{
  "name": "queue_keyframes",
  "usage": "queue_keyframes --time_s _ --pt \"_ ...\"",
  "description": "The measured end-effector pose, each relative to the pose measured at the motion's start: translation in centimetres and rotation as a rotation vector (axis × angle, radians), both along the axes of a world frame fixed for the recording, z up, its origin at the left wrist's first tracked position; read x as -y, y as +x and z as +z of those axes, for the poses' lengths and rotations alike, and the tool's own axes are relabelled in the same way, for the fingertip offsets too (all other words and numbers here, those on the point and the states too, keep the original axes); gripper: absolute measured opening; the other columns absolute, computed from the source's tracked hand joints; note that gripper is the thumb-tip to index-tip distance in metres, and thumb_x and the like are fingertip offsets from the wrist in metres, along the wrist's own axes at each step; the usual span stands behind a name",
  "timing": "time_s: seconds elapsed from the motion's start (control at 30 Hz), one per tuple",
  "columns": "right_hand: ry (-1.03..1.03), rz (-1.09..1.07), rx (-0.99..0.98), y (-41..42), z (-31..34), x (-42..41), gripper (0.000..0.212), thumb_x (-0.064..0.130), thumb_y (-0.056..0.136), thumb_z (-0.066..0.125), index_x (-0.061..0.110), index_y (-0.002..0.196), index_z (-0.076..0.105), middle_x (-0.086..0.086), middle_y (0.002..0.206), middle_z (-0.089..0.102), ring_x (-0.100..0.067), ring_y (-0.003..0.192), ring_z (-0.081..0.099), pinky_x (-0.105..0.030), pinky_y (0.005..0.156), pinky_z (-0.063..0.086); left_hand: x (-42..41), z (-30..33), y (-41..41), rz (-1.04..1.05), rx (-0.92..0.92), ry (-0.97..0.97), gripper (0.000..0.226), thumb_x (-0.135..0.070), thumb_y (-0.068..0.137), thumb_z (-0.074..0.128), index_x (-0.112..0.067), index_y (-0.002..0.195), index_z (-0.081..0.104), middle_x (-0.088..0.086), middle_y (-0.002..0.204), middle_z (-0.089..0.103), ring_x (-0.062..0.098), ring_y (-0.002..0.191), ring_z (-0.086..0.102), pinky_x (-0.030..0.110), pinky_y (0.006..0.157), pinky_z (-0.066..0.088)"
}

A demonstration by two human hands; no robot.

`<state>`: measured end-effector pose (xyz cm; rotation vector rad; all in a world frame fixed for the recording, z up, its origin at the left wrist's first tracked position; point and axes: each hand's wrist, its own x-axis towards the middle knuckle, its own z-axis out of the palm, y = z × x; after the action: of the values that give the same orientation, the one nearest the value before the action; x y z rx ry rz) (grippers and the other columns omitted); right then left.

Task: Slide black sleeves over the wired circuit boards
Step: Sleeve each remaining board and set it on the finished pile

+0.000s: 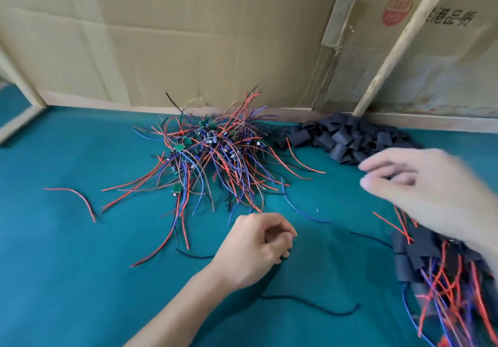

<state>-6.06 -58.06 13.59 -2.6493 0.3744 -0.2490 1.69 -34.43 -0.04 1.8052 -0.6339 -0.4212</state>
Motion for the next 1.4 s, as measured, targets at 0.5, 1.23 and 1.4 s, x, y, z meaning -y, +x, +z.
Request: queue_keyframes --time_s 0.5,1.23,1.4 --pt "0.104 0.06 0.008 15.6 -7.8 -9.8 0.025 0.031 0.085 0.07 0.015 0.067 0.074 -0.003 0.065 0.069 -0.03 0.085 0.063 -0.036 0.076 0.053 -0.6 0.6 0.7 0.032 -0.087 0.003 0.014 -0.007 0.092 0.056 -0.012 0.09 0.069 0.009 0.077 0.071 0.017 0.062 0.07 0.029 0.057 0.057" --pt "0.268 0.44 -0.099 -4.5 -7.6 -9.5 0.04 0.058 0.076 0.057 0.018 0.069 0.06 -0.006 0.062 0.048 -0.013 0.057 0.039 -0.033 0.057 0.037 -0.7 2.3 1.1 0.051 -0.808 -0.614 0.055 -0.036 0.092 0.058 0.005 0.128 0.054 0.02 0.097 0.074 0.027 0.082 0.076 0.031 0.066 0.06" --pt "0.236 0.623 -0.478 -3.9 -6.1 -8.6 0.028 0.056 0.083 0.065 0.031 0.092 0.073 0.003 0.077 0.07 0.0 0.058 0.052 -0.012 0.056 0.036 -0.4 1.8 0.2 -0.005 -0.676 -0.46 0.032 -0.022 0.105 0.051 0.0 0.127 0.053 0.012 0.085 0.072 0.022 0.07 0.071 0.025 0.057 0.054"
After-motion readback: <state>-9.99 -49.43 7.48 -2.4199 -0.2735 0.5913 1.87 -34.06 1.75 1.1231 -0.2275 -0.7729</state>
